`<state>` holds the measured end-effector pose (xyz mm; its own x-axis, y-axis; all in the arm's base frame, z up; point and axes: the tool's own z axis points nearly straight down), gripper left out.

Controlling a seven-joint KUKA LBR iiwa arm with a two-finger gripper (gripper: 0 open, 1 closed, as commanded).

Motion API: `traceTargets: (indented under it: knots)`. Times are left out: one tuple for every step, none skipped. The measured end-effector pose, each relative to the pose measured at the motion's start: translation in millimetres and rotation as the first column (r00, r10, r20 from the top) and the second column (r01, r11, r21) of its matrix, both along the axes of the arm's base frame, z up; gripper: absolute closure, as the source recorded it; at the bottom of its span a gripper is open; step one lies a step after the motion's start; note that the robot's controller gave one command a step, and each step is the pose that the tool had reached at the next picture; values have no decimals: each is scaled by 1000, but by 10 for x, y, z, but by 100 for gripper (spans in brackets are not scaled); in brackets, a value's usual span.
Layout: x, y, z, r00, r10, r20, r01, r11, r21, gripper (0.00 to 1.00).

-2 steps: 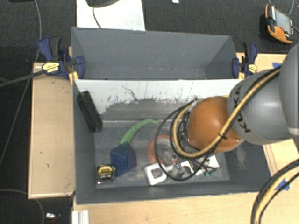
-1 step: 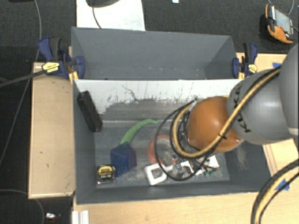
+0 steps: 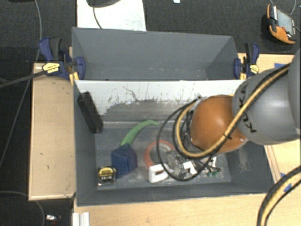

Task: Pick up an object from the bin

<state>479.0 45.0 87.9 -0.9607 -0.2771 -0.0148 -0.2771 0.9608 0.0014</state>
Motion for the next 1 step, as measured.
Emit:
traceTargets:
  knots:
    - [-10, 3, 312, 1000, -2, -3, 2, 1000, 0, 100]
